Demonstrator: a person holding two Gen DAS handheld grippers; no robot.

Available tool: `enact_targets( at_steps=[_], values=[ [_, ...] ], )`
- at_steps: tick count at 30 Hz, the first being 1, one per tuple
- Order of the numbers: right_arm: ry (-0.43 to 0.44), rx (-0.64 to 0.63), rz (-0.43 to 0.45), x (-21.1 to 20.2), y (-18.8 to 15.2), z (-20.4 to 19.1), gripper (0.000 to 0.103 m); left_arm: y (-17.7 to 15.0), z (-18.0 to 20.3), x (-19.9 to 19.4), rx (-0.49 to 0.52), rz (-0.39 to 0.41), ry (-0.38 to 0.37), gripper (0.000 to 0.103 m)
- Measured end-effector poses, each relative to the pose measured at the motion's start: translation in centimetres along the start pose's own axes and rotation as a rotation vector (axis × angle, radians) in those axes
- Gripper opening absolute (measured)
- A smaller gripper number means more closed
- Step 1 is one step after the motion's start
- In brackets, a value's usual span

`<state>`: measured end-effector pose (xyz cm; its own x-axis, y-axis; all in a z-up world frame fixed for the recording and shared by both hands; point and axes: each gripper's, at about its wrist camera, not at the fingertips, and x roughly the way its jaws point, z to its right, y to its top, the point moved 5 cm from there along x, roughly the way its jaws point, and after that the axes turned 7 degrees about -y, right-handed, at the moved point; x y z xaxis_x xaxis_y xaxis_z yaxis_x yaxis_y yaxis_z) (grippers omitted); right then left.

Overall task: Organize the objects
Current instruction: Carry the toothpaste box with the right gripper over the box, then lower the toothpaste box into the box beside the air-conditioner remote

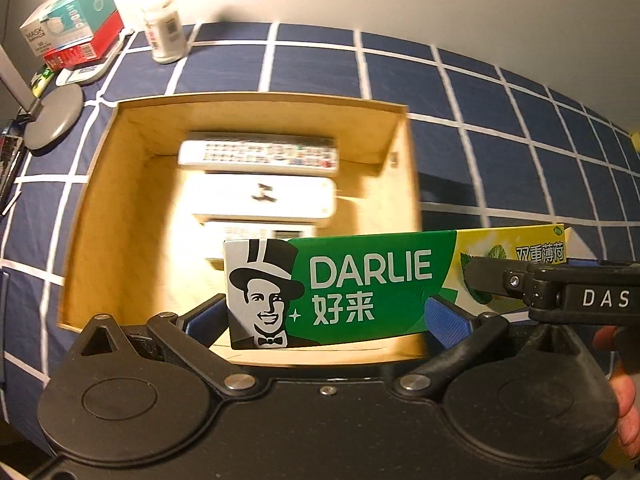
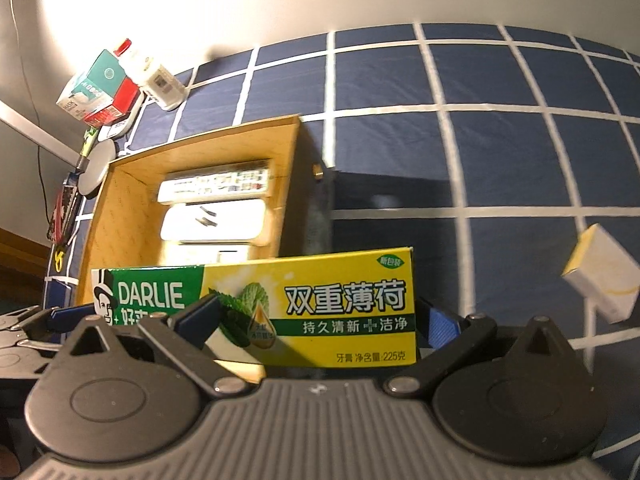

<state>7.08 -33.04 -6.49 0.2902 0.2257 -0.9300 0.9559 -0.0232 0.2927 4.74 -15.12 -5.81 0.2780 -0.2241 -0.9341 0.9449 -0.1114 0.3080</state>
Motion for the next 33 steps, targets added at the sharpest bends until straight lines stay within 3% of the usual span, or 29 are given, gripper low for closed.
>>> enact_targets(
  at_steps=[13,33],
  values=[
    [-0.028,0.031,-0.017,2.9,-1.0,-8.6,0.103,0.2,-8.7,-0.2,0.010,-0.037,-0.022,0.103],
    [-0.122,0.028,-0.101,8.4,-1.0,-13.2,0.102,0.5,-14.6,3.9,-0.007,-0.141,-0.051,0.103]
  ],
)
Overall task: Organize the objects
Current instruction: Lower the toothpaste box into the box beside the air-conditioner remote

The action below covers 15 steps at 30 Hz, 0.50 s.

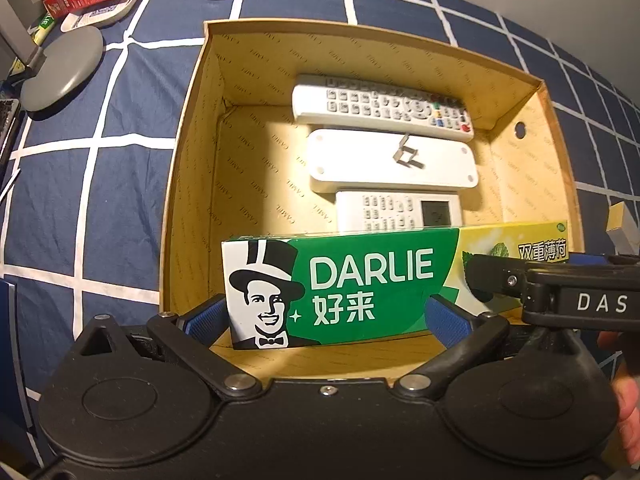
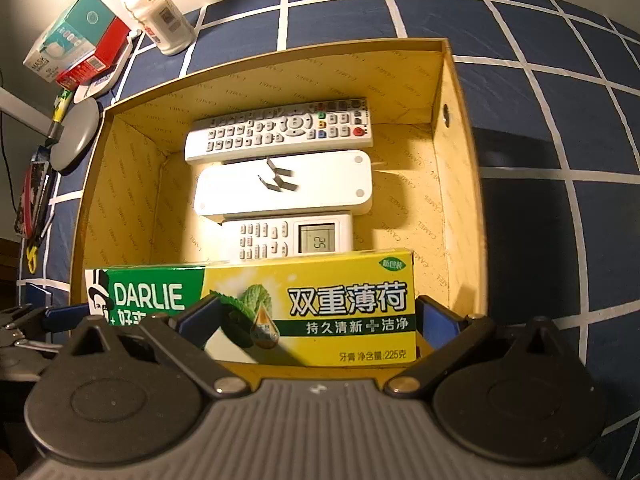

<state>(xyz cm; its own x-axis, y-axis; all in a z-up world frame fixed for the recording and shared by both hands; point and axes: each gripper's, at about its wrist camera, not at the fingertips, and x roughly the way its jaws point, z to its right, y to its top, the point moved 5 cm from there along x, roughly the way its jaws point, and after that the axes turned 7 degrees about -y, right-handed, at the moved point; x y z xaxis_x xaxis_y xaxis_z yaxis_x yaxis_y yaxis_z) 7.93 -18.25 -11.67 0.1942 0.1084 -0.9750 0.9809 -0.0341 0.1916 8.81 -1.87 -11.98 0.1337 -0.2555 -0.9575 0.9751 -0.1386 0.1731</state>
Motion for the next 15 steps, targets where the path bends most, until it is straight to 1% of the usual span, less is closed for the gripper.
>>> enact_targets(
  at_steps=[6,15],
  values=[
    [0.008,0.005,-0.031,1.4,0.0,-0.5,0.102,-0.1,-0.7,0.9,-0.005,-0.031,0.026,0.103],
    [0.010,0.014,-0.065,3.1,0.2,-0.5,0.102,0.4,-0.6,2.2,-0.010,-0.070,0.070,0.103]
  ],
)
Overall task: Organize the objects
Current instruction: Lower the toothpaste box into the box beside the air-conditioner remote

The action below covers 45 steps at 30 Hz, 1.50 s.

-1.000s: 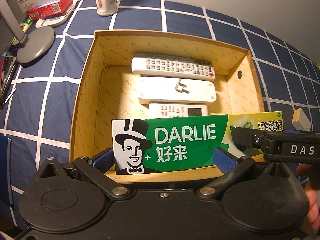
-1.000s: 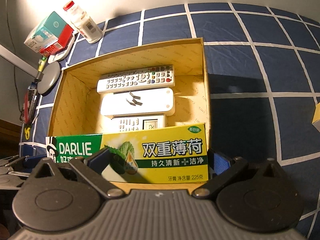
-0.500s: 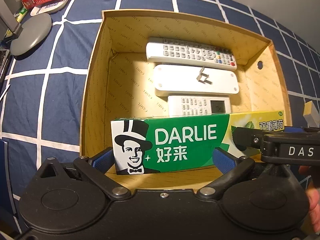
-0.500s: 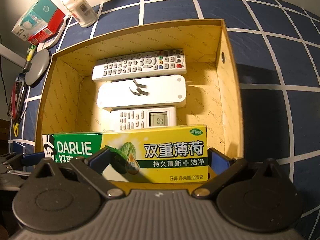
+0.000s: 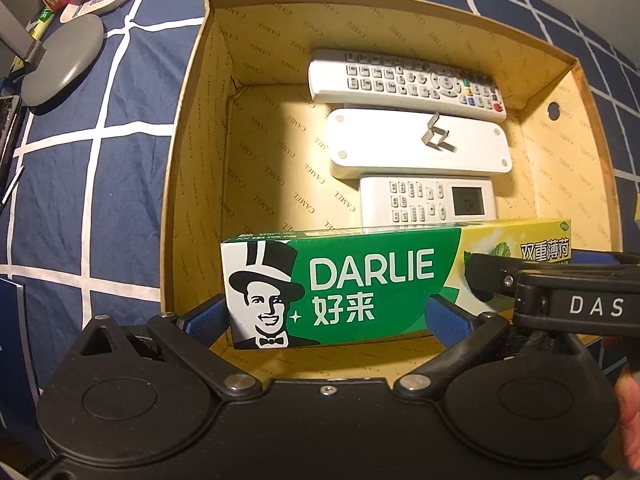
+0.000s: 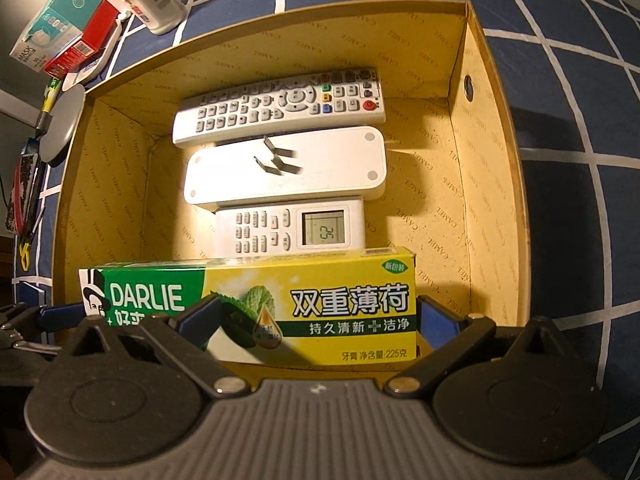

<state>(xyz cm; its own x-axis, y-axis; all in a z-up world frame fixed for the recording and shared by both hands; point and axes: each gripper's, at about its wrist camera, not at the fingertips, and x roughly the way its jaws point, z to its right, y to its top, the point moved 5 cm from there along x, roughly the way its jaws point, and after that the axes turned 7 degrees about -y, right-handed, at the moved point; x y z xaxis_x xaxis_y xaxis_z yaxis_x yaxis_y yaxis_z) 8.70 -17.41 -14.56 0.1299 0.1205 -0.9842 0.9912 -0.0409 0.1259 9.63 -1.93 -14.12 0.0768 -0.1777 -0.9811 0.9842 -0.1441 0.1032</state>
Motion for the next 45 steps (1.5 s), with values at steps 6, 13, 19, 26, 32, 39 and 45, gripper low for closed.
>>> enact_targets(
  at_steps=[6,13,19,26,32,39,45],
  values=[
    [-0.038,-0.027,0.007,0.7,0.2,-0.4,0.102,0.1,0.1,0.9,-0.009,-0.027,0.015,0.103],
    [-0.058,-0.032,0.004,1.0,0.3,-0.6,0.102,0.2,0.1,1.1,-0.004,-0.040,0.037,0.103],
    [-0.035,-0.012,-0.024,1.6,0.3,-0.6,0.102,0.6,-0.2,1.0,0.008,-0.044,0.058,0.103],
    [-0.035,0.009,-0.045,2.3,0.5,-0.1,0.102,1.1,0.2,1.6,0.032,-0.060,0.085,0.103],
    [-0.034,0.007,-0.063,2.7,0.6,0.1,0.102,1.2,0.7,2.4,0.084,-0.077,0.124,0.103],
    [-0.024,0.004,-0.078,2.7,0.2,0.2,0.102,0.6,0.8,2.5,0.089,-0.092,0.132,0.103],
    [-0.026,-0.006,-0.077,2.4,-0.1,-0.2,0.102,0.1,0.6,2.1,0.080,-0.092,0.121,0.103]
  ],
)
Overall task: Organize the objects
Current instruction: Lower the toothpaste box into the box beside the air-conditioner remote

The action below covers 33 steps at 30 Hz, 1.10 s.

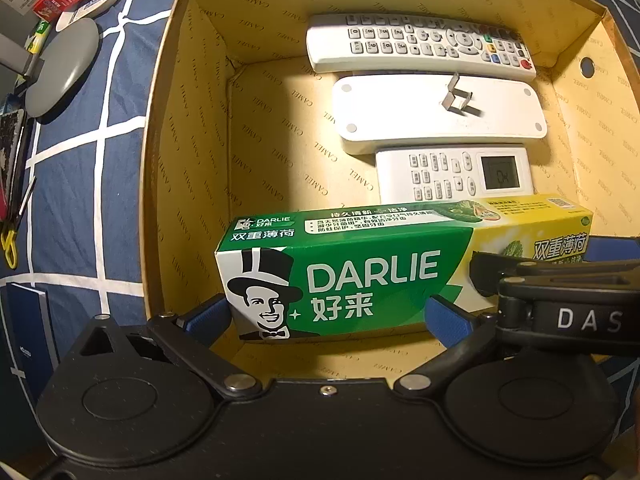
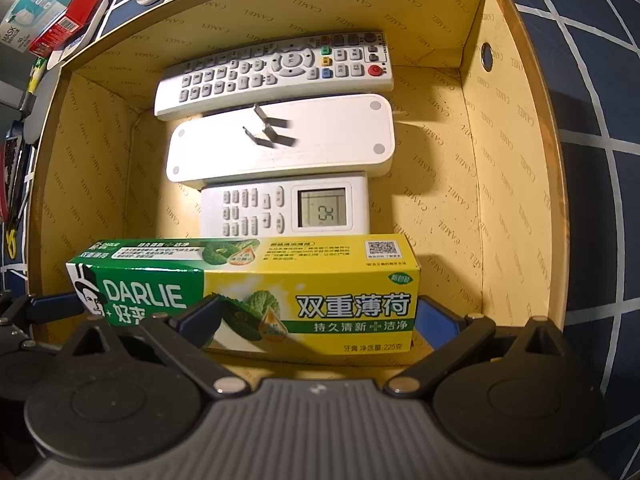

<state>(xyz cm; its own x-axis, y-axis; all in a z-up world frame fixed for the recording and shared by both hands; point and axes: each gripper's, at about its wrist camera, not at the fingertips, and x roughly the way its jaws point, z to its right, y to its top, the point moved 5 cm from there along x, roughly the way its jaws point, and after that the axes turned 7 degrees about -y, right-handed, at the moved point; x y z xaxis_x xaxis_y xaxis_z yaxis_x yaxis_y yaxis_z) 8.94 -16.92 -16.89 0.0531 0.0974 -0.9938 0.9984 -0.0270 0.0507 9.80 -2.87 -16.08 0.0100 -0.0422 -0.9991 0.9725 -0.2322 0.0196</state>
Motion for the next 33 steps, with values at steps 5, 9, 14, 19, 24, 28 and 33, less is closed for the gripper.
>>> enact_targets(
  at_steps=[5,9,14,19,24,28,33],
  values=[
    [0.001,-0.003,-0.001,-0.2,-0.5,-0.2,0.102,-0.4,-0.1,-0.3,0.002,0.000,-0.003,0.103],
    [-0.001,-0.003,-0.010,0.1,-0.9,-0.3,0.102,-0.6,-0.1,-0.2,0.013,0.000,-0.005,0.103],
    [0.003,0.010,-0.011,0.3,-1.0,0.0,0.102,-0.4,0.1,-0.1,0.018,0.010,0.000,0.103],
    [-0.006,0.013,-0.003,0.5,-0.6,0.1,0.102,0.1,0.1,0.0,0.014,0.018,0.005,0.103],
    [-0.019,0.009,0.001,0.7,0.0,0.1,0.102,0.4,0.2,0.1,0.005,0.022,-0.001,0.103],
    [-0.019,0.008,0.005,0.8,0.3,0.2,0.102,0.5,0.2,0.3,0.008,0.028,0.002,0.103],
    [-0.030,0.002,0.007,1.0,0.4,0.2,0.101,0.5,0.5,0.5,0.019,0.029,0.015,0.103]
  ],
)
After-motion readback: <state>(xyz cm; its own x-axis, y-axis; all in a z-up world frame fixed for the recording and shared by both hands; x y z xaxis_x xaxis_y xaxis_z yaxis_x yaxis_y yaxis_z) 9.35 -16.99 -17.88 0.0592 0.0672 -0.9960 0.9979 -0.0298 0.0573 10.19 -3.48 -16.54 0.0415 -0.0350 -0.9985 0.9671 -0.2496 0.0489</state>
